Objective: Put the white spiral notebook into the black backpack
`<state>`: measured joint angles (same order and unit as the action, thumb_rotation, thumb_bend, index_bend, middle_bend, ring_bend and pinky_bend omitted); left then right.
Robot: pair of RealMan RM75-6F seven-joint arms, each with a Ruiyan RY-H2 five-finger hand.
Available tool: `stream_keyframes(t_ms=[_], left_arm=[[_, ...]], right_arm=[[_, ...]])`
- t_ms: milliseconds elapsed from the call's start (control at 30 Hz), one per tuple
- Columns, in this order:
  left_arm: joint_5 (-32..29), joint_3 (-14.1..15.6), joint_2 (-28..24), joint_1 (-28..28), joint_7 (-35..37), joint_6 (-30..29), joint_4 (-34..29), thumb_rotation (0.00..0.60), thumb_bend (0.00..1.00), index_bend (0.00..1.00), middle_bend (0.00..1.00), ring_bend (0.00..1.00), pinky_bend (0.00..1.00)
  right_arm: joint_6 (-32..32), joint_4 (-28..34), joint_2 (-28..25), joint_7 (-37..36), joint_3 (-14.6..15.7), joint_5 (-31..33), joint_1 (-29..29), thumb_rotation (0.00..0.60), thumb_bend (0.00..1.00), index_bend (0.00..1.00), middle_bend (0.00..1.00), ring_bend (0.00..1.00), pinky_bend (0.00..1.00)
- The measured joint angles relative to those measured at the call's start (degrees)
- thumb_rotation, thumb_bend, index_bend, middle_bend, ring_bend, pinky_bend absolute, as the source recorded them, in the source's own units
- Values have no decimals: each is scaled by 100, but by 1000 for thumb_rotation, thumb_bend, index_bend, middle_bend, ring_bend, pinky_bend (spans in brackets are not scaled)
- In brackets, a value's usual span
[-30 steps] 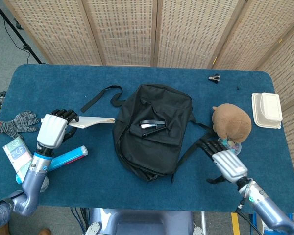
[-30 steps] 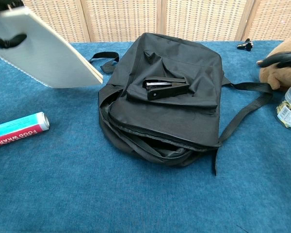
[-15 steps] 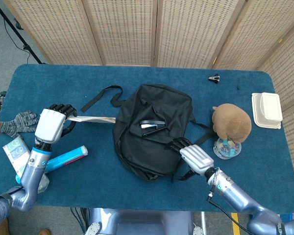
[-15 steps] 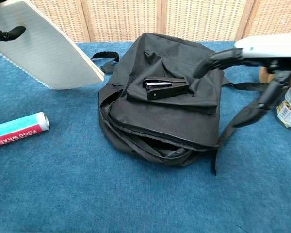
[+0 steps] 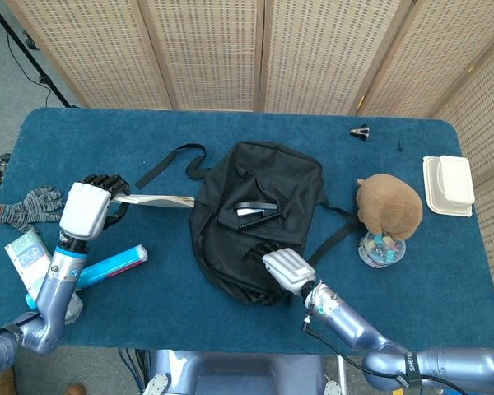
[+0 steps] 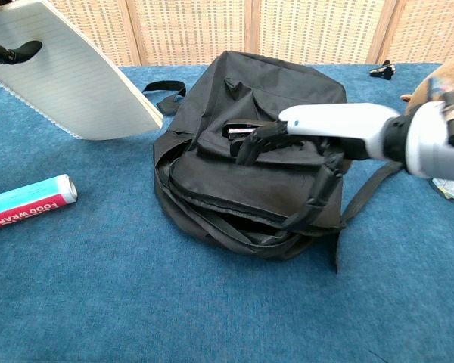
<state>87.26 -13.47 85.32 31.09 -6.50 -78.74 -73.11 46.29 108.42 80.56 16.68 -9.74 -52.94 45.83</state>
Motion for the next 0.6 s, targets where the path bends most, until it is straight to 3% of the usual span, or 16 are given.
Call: stream_keyframes(t_ms=[233, 600], left_arm=[[-28, 39, 6, 9, 31, -23, -35, 600, 503, 762, 569, 526, 573], [-65, 92, 14, 9, 105, -60, -33, 600, 503, 762, 569, 526, 573]], right_arm=[[244, -391, 530, 284, 17, 484, 264, 600, 0, 220, 202, 123, 69], [498, -625, 905, 570, 77, 773, 455, 600, 0, 230, 209, 144, 104]])
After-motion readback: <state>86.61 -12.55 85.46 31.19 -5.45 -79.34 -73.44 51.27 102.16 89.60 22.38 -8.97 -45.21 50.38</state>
